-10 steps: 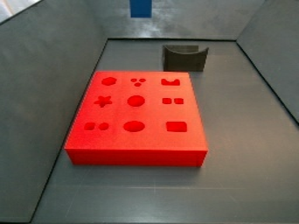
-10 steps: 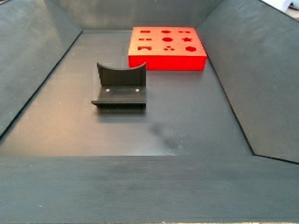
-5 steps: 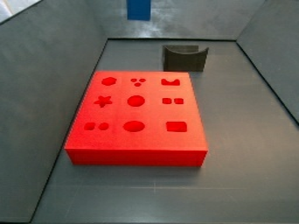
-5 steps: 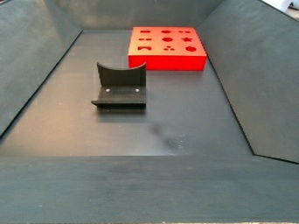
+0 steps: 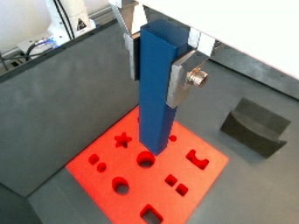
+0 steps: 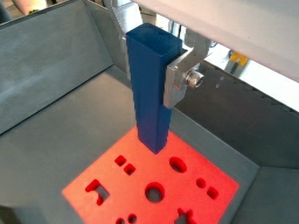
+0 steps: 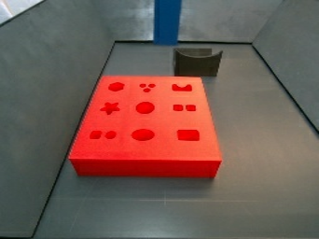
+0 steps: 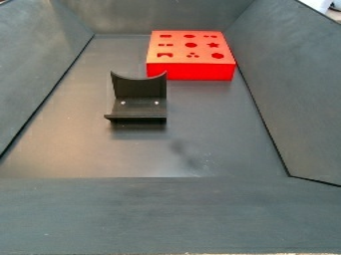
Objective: Pick up the rectangle object. Move up. Move to above the board. Insert the rectangle object.
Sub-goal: Insert the rectangle object.
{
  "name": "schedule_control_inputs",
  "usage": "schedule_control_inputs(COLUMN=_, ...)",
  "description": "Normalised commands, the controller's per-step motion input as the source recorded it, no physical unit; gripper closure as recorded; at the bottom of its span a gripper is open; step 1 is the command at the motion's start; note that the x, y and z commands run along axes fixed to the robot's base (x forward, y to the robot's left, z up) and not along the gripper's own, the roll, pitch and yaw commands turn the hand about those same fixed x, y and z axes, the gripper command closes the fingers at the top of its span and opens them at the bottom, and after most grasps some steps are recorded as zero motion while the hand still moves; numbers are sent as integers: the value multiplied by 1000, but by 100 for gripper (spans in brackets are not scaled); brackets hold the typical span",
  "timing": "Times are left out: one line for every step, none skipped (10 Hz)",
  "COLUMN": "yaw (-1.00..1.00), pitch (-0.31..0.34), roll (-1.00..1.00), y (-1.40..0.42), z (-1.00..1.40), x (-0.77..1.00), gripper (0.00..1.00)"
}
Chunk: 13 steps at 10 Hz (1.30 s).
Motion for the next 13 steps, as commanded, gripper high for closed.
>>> schedule_control_inputs(yaw=0, pitch=81, roll=111, y=-277, z=-223, x=646, gripper=100)
schedule_control_inputs(yaw=0, pitch=70, roll=119, y=-283, z=-231, x=623, gripper=100)
schedule_control_inputs(yaw=0, pitch=57, roll=109, y=-254, z=-209, x=600, gripper=100)
schedule_control_inputs(yaw=0, pitch=50, roll=106, y=-223, z=-240, x=603, gripper=100)
schedule_control_inputs(yaw=0, pitch=23, roll=97, y=-191, z=-266, x=549, gripper=100)
schedule_control_inputs(yaw=0, pitch=0, roll=81, y=-157, z=-291, x=469, gripper=100)
schedule_control_inputs(yaw=0, pitch=0, roll=70, y=-140, z=-311, x=423, gripper=100)
schedule_control_inputs(yaw=6, pitch=0, roll=66, y=-137, z=-346, x=369, gripper=100)
schedule_control_inputs(yaw=3, pitch=-30, roll=64, y=-129, z=-371, x=251, gripper=100)
schedule_control_inputs(yaw=9, pitch=-44, roll=70, y=-129, z=-386, x=211, gripper=100)
schedule_control_inputs(yaw=43, pitch=-53, roll=67, y=-114, z=-397, x=143, gripper=100)
schedule_control_inputs(yaw=74, pitch=-81, roll=69, y=-111, z=-426, x=31, gripper=100)
schedule_control_inputs(yaw=106, pitch=-110, roll=67, y=-126, z=-449, x=0, gripper=100)
